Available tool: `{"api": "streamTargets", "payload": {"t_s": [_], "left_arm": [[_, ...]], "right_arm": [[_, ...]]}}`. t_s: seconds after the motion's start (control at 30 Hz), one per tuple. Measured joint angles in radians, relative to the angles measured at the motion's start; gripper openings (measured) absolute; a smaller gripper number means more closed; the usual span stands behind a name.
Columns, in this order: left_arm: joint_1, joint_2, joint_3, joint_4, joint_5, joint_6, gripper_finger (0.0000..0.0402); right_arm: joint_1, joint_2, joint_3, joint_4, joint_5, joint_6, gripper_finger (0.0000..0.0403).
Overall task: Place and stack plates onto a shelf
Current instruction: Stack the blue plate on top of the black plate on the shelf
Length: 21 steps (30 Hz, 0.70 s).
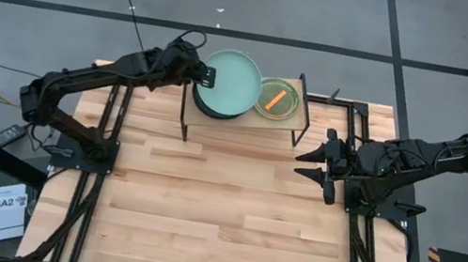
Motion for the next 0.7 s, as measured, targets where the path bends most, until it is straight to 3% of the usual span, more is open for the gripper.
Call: {"api": "streamTargets", "payload": {"t_s": [0.7], "left_arm": [[0.006, 0.075, -0.021, 0.008, -0.035, -0.072, 0.003]], "right_arm": [[0.0, 0.0, 0.0, 0.002, 0.0, 0.0, 0.0155]]}}
